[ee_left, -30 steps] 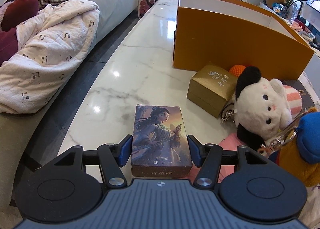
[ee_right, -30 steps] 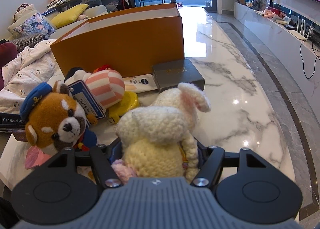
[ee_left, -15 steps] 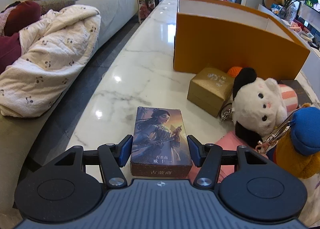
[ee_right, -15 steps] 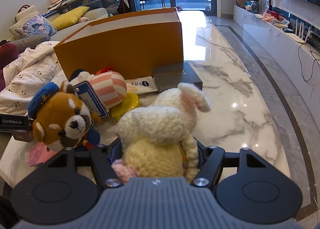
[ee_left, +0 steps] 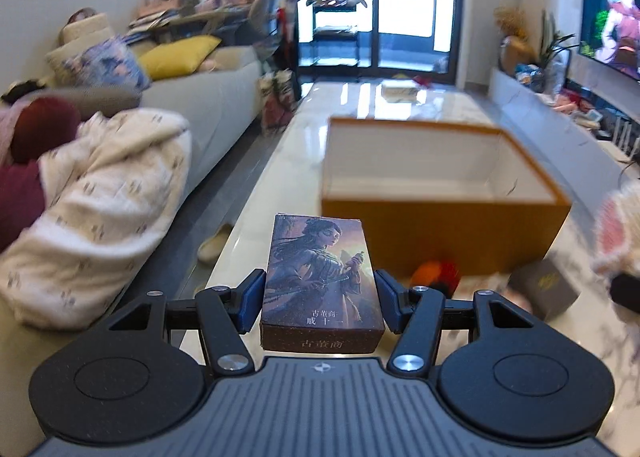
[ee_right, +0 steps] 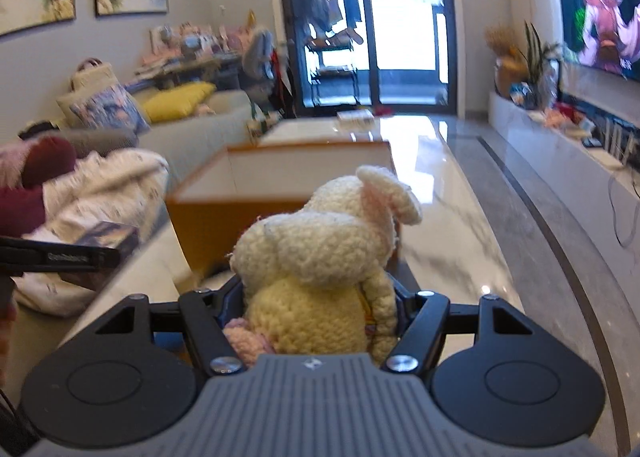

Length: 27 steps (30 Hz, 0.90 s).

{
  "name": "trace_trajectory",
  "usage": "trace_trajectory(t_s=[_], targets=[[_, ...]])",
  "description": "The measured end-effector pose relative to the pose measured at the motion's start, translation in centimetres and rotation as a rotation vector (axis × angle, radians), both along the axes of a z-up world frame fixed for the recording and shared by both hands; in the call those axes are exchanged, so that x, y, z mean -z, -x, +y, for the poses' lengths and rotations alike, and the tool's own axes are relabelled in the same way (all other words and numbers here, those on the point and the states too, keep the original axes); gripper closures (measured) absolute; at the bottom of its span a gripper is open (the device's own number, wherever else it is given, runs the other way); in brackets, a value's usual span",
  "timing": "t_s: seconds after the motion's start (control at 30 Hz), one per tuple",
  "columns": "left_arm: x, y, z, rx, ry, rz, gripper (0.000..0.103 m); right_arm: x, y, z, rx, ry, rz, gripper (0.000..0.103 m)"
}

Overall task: Organize objects
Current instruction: 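Carry the card box and bunny into the orange box and release both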

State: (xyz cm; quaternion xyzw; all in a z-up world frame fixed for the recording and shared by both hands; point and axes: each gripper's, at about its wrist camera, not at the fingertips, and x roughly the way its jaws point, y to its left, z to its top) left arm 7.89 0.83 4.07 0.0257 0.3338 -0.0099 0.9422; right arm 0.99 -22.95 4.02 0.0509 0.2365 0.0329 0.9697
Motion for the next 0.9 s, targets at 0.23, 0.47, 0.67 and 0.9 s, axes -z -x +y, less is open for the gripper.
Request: trace_trajectory(t_s=[0.23,0.47,0.67,0.9], targets=[[-1.8,-8.0,-2.2,0.051,0.020,-0.021,0.035,-3.6,-7.9,0.7,-0.016,0.013,-0.056,0.034],[0.5,-16.3,-3.2,0.062,0.021,0.069,0.035,-1.4,-17.8,-0.7,-0.005,-0.011,0.042,0.034],[4.2,-20.0,-4.1,0.078,0.003,0.190,0.035,1.9,-23.9,-0.9,-0.029,-0.002,0.169,0.034],[6.5,-21.4,-6.7,0.132,-0.063,0.260,0.035,5.4,-26.6,-0.3,-0.035,0.013,0.297,0.034]])
